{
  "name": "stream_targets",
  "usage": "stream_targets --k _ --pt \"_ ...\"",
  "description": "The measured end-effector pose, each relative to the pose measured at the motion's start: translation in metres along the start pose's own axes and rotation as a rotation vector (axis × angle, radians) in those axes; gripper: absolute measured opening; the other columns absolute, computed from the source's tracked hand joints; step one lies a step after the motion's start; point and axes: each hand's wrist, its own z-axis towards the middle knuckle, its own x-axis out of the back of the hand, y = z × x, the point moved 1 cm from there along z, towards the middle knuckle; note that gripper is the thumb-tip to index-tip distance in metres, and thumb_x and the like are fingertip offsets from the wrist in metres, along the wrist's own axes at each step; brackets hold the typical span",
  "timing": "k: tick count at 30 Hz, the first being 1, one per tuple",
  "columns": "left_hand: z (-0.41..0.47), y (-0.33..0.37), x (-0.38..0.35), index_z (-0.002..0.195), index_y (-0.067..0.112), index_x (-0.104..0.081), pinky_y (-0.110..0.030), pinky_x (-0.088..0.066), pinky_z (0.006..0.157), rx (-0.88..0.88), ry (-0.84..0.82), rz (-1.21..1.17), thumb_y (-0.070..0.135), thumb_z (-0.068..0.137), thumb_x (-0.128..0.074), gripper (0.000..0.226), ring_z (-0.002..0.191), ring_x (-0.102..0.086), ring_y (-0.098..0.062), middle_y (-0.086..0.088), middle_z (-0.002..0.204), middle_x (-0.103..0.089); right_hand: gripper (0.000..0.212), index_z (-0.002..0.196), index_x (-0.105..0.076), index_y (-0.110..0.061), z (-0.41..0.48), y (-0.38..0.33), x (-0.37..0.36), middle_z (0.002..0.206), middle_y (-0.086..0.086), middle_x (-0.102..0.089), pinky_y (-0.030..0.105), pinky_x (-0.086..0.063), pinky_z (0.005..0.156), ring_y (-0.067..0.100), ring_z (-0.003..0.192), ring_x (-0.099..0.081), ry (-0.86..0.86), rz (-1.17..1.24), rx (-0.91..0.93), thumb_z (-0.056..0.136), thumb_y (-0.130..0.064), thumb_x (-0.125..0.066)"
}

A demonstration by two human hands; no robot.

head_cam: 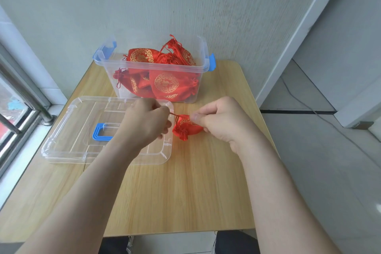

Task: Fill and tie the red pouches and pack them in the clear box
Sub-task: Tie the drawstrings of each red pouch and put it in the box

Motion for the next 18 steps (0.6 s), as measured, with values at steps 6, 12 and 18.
stream_targets --k 6,12,18 --pt "0.001 -0.009 0.003 0.093 0.008 -0.070 -0.030 -0.051 0.062 0.092 -0.049 0.238 -0.005 0.088 -0.041 0.033 0.071 -0.068 -0.021 -0.003 0.068 -0.078 0.013 0.105 -0.077 -0.018 0.006 0.011 -0.001 0.097 0.004 -0.070 0.022 -0.050 0.060 0.019 0.078 -0.067 0.002 -0.445 -0.083 0.094 -0.019 -0.070" --pt "0.004 -0.016 -0.005 0.093 -0.012 -0.068 -0.052 -0.057 0.075 0.055 -0.142 0.409 0.018 0.090 -0.046 0.037 0.073 -0.056 -0.028 -0.028 0.098 -0.074 0.023 0.110 -0.069 -0.013 0.006 0.014 -0.010 0.095 0.008 -0.073 0.033 -0.061 0.070 0.025 0.082 -0.072 -0.101 -0.503 -0.138 0.090 -0.009 -0.059" --pt "0.001 -0.017 -0.015 0.062 0.010 -0.041 -0.032 -0.036 0.059 -0.041 -0.230 0.532 0.040 0.102 -0.054 0.052 0.063 -0.046 -0.021 -0.005 0.063 -0.048 0.036 0.125 -0.069 -0.016 0.005 0.010 -0.014 0.119 0.006 -0.068 0.032 -0.052 0.082 0.025 0.100 -0.065 -0.175 -0.480 -0.141 0.098 -0.018 -0.045"
